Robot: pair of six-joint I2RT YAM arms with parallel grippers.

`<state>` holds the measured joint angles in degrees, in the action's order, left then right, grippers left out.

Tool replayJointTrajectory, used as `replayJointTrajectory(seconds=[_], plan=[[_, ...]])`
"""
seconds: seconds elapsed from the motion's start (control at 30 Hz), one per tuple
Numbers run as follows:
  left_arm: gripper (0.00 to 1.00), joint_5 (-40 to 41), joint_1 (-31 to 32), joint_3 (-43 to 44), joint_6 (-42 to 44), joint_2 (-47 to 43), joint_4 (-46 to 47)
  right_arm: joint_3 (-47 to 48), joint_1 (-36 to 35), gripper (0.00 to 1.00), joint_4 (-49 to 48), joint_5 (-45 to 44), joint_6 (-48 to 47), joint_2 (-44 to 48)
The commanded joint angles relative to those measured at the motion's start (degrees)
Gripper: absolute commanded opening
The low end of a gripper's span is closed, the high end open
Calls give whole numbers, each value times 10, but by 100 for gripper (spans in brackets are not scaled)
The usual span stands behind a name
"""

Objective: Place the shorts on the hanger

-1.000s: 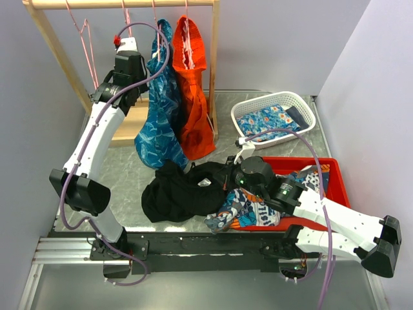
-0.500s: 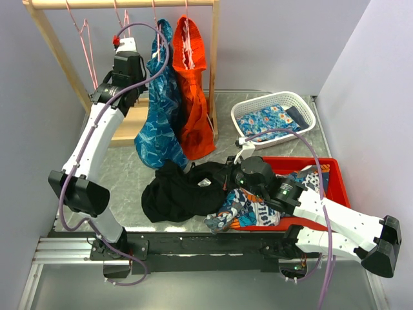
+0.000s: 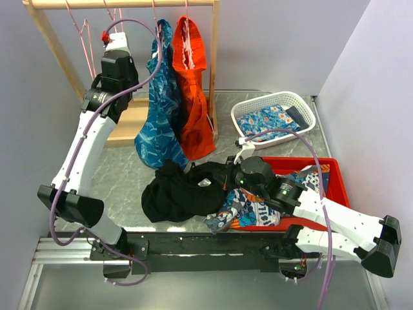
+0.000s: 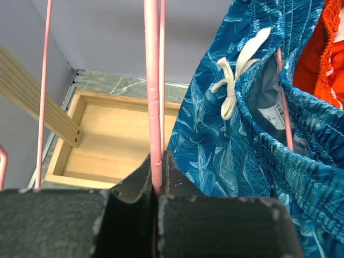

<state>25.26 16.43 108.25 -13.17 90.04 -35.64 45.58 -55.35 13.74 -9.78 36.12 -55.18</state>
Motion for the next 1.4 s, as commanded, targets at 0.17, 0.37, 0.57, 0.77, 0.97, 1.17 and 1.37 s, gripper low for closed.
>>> replayJointTrajectory(seconds=[0.17, 0.37, 0.57, 0.77, 0.97, 1.17, 1.37], plan=[[1, -35, -2, -70, -7, -86, 31, -1, 1, 0, -6, -19, -15, 9], [1, -64, -2, -126, -25, -155, 3, 6, 1, 0, 1, -30, -23, -2], [1, -72, 0, -216, -70, -253, -32, 24, 0, 0, 20, -60, -39, -24], [1, -87, 8, -312, -75, -376, -53, 35, -1, 0, 23, -81, -49, -41], [1, -138, 33, -380, -91, -498, -91, 55, -1, 0, 35, -112, -57, -62], [1, -186, 83, -427, -95, -607, -110, 85, -2, 0, 56, -147, -73, -76], [1, -227, 163, -430, -76, -688, -111, 118, -3, 0, 75, -178, -88, -80]])
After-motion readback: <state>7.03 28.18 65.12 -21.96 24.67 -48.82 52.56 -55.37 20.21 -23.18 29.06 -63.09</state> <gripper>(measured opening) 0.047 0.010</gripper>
